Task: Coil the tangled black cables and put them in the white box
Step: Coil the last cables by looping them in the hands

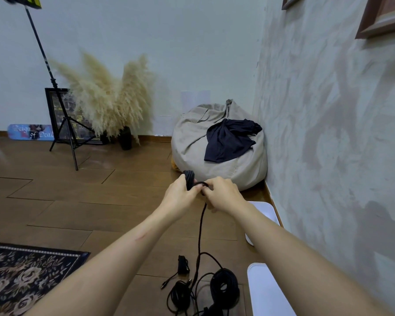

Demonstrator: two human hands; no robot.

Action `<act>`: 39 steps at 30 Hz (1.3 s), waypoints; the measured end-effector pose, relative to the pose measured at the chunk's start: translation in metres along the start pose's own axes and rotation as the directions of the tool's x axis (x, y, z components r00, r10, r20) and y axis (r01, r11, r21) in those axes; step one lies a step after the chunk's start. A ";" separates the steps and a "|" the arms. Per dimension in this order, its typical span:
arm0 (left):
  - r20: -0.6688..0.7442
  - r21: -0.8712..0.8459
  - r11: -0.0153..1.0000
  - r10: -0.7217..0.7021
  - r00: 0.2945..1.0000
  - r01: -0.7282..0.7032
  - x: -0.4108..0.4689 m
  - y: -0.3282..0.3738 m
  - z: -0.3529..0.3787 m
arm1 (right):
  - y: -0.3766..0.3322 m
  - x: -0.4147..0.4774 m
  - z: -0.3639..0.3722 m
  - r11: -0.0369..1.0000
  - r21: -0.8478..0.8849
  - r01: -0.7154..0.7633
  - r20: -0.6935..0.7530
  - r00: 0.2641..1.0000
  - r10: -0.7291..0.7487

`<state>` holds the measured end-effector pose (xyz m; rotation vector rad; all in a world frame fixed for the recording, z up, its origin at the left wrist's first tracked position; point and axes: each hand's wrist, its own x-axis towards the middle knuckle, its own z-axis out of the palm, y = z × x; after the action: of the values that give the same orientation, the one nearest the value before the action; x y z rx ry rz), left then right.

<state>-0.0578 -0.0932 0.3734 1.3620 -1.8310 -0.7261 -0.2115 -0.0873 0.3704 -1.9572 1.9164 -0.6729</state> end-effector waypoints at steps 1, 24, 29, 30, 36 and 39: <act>0.000 0.005 1.000 0.001 1.000 -0.001 0.000 0.001 0.001 | -0.002 0.001 0.001 1.000 0.002 -0.015 -0.014 1.000 0.015; -0.059 0.099 0.993 -0.053 0.997 0.059 0.002 0.000 -0.005 | 0.002 -0.003 -0.022 1.000 0.009 0.020 0.090 0.996 -0.020; -0.077 0.087 0.993 -0.067 0.995 0.074 0.002 0.002 -0.016 | 0.012 -0.008 -0.030 0.988 0.125 0.086 -0.081 0.994 -0.076; -0.071 0.082 0.994 -0.061 0.996 0.067 0.002 0.002 -0.016 | 0.012 -0.008 -0.032 0.984 0.148 0.096 -0.118 0.990 -0.079; -0.078 0.038 0.998 -0.040 0.996 0.043 -0.001 0.010 -0.015 | 0.005 -0.007 -0.042 0.991 -0.021 0.132 -0.107 0.985 -0.133; -0.095 0.030 0.999 -0.029 0.995 0.033 -0.001 0.010 -0.019 | 0.000 -0.009 -0.042 0.982 -0.088 0.167 -0.026 0.985 -0.170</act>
<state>-0.0476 -0.0900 0.3915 1.4242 -1.7577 -0.6399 -0.2344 -0.0740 0.4049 -2.1935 1.8412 -0.6831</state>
